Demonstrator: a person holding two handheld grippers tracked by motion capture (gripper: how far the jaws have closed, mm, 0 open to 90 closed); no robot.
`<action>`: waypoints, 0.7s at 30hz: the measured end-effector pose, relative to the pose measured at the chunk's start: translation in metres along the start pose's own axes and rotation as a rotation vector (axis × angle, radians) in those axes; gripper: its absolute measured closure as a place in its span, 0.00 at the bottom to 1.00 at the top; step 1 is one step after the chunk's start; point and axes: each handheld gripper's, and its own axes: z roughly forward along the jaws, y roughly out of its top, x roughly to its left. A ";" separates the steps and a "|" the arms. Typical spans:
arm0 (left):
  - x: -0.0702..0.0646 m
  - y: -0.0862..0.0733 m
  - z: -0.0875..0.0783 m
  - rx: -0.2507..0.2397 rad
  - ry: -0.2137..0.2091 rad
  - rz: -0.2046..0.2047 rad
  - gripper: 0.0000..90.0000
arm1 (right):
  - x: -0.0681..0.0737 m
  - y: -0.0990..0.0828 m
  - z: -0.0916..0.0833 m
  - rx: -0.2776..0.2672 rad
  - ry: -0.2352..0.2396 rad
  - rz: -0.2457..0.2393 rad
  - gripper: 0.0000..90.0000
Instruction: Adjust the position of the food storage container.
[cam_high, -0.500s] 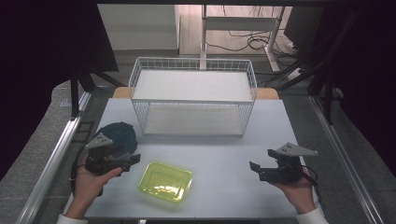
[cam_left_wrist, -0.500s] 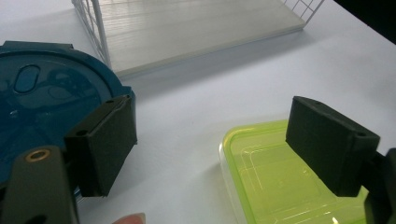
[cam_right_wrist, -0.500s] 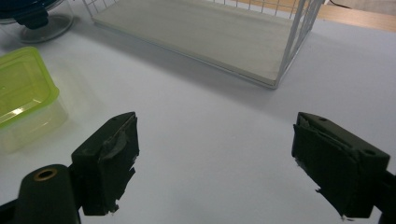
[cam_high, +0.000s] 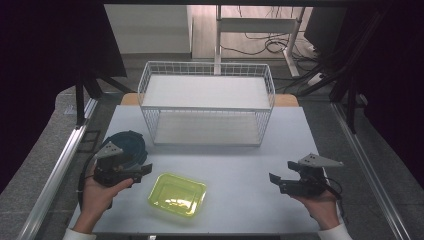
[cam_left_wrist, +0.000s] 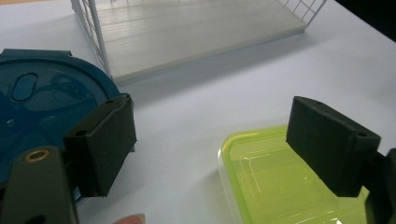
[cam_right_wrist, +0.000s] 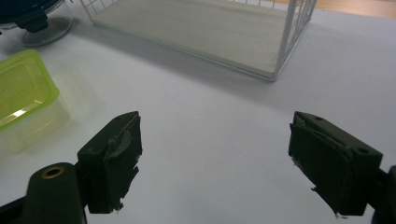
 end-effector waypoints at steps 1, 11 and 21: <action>-0.001 -0.001 0.000 -0.001 -0.001 0.001 0.17 | 0.000 0.000 -0.001 -0.001 -0.002 0.007 0.19; -0.009 0.000 0.001 0.014 -0.010 0.037 0.16 | -0.002 -0.002 -0.006 -0.007 -0.006 0.028 0.20; 0.006 0.010 -0.005 0.031 0.014 0.028 0.15 | -0.001 -0.004 -0.002 0.014 -0.007 0.017 0.21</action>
